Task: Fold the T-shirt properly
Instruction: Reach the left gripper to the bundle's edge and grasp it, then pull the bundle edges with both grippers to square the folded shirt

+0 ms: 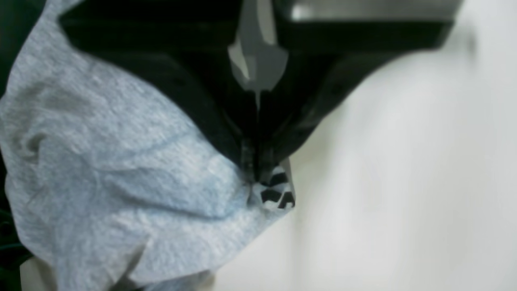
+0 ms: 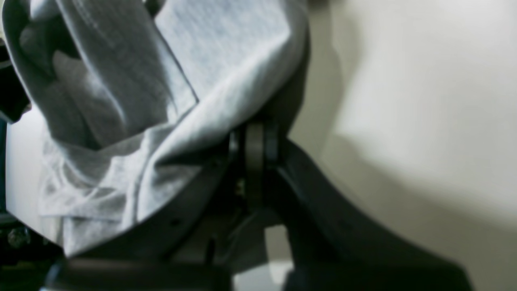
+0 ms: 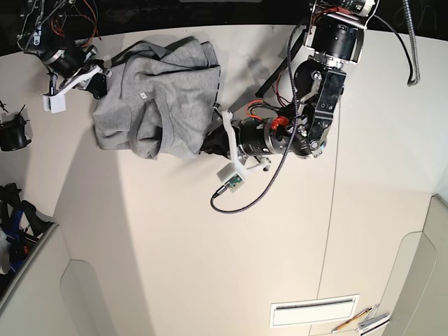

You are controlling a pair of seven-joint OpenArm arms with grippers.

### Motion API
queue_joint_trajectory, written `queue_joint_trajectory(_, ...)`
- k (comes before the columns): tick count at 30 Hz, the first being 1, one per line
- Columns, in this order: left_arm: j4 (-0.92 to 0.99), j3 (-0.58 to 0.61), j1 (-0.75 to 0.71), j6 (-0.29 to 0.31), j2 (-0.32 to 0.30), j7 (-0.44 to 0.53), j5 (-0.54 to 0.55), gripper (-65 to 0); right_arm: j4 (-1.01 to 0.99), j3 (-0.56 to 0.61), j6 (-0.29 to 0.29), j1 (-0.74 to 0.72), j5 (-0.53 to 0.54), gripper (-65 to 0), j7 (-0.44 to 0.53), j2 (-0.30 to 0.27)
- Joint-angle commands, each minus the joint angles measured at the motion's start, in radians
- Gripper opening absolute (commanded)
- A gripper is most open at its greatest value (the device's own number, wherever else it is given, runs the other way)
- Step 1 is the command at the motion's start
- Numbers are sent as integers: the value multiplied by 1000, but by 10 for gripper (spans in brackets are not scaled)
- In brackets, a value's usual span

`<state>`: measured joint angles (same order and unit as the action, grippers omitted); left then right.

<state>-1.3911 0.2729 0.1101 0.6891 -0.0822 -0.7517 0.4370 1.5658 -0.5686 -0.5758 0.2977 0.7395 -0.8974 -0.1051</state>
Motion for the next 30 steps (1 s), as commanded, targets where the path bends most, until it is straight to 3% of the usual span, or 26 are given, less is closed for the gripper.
queue_joint_trajectory(1,-14,-2,6,9,-9,8,29,-650,13,10,-3,-22,-3,-650,11,-8)
queue_joint_trajectory(8,-14,-2,-2,9,-83,6,69,-650,-16,70,8,-112,-57,-650,11,-8)
queue_joint_trajectory(20,-14,-3,-18,9,-141,-13,79,-650,-230,141,7,-289,-70,-650,34,-8)
queue_joint_trajectory(30,-51,-6,-79,9,-171,-53,129,-650,-252,207,8,-404,-113,-650,42,-8)
